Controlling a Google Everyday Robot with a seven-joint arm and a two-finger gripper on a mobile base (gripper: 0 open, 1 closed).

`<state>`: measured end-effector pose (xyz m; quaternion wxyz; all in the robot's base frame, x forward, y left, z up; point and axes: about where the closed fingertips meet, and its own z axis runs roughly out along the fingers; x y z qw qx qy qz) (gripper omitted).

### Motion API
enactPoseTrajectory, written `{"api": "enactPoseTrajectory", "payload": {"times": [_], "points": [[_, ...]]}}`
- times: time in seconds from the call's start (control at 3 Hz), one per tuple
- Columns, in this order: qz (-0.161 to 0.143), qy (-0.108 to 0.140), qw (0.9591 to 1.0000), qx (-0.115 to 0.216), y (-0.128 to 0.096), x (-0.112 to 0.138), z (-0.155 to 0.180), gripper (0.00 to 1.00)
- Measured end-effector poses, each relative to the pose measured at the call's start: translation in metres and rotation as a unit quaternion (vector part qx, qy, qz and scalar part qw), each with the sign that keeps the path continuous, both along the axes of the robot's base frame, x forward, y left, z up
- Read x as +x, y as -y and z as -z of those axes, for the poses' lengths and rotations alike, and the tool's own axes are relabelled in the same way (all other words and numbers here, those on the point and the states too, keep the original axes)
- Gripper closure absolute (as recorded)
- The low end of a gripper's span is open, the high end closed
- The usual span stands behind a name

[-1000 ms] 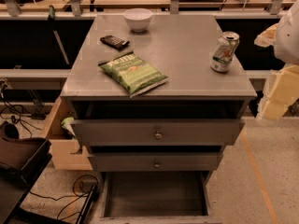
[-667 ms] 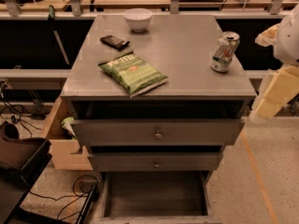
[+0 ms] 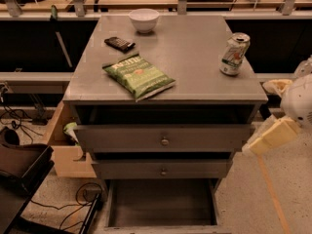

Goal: Place 7up can into white bowl

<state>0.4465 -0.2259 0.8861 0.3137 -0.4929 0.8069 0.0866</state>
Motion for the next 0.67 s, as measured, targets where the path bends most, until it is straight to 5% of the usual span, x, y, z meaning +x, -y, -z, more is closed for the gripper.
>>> {"api": "enactPoseTrajectory", "payload": {"times": [0.33, 0.67], "points": [[0.028, 0.058, 0.9922, 0.107, 0.009, 0.024, 0.028, 0.0], [0.069, 0.147, 0.9628, 0.216, 0.015, 0.064, 0.016, 0.0]]}}
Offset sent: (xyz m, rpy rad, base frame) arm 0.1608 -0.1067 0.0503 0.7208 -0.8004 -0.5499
